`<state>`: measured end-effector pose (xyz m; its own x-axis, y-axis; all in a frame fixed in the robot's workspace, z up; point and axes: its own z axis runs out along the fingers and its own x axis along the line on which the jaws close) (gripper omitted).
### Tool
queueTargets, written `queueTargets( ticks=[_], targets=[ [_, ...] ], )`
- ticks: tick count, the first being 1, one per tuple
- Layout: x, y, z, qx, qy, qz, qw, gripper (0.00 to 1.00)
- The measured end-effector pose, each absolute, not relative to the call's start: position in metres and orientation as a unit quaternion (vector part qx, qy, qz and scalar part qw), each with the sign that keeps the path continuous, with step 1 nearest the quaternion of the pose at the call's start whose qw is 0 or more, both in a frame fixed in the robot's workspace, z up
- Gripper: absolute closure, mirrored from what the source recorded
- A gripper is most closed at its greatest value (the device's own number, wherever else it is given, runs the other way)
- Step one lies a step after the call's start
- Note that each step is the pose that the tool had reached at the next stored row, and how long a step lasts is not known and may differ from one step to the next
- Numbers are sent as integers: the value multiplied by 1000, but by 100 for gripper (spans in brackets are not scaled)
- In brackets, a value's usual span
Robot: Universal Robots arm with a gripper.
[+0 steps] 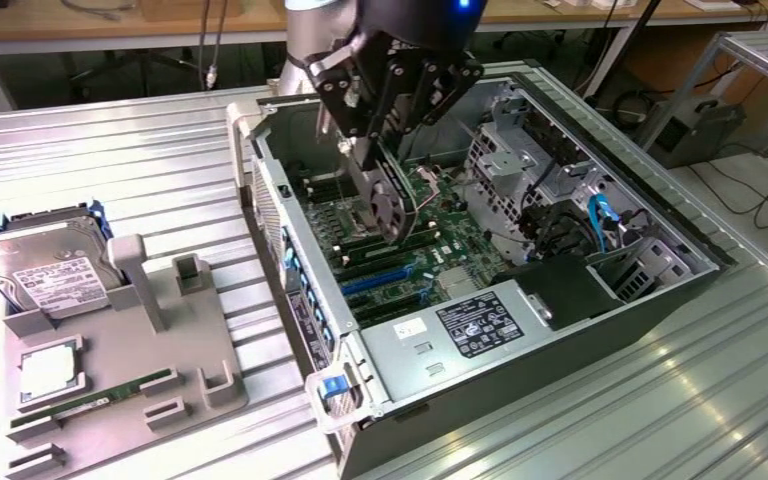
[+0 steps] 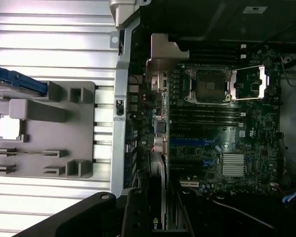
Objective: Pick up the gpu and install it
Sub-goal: 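Pick up the gpu and move the gpu toward the slot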
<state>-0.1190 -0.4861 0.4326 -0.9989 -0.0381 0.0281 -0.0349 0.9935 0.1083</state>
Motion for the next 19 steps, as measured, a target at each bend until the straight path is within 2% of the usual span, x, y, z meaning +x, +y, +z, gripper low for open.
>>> queueTargets(
  ticks=[19],
  targets=[
    [-21,-466,394,18,-998,-52,15,74]
  ],
)
